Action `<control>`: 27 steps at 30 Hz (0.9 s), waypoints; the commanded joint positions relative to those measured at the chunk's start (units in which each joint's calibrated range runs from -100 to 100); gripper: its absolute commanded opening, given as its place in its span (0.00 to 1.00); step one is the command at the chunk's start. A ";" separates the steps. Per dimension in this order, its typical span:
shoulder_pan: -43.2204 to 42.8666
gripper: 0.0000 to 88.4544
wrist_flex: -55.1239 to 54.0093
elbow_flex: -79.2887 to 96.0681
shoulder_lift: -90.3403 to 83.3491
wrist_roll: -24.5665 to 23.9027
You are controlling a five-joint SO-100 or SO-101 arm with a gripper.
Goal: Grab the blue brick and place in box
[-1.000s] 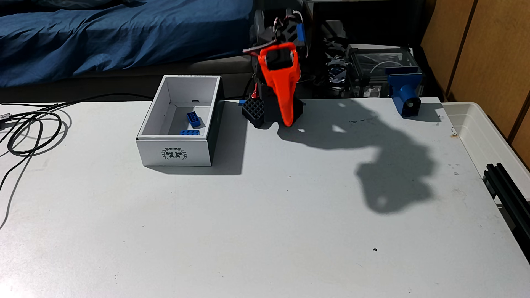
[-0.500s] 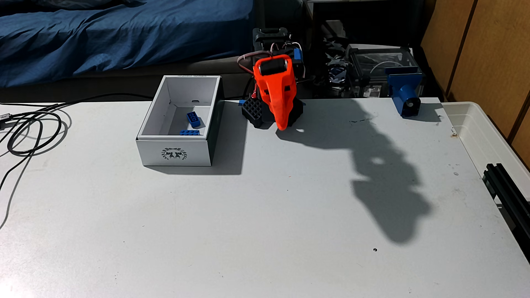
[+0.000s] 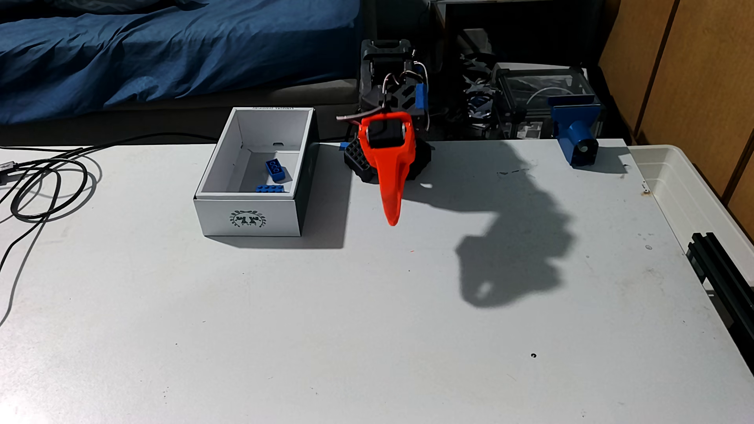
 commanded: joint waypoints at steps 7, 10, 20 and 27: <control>0.64 0.02 7.78 -0.17 -0.68 0.19; 0.79 0.02 7.78 -0.17 -0.68 0.03; 0.79 0.02 7.78 -0.17 -0.68 0.03; 0.79 0.02 7.78 -0.17 -0.68 0.03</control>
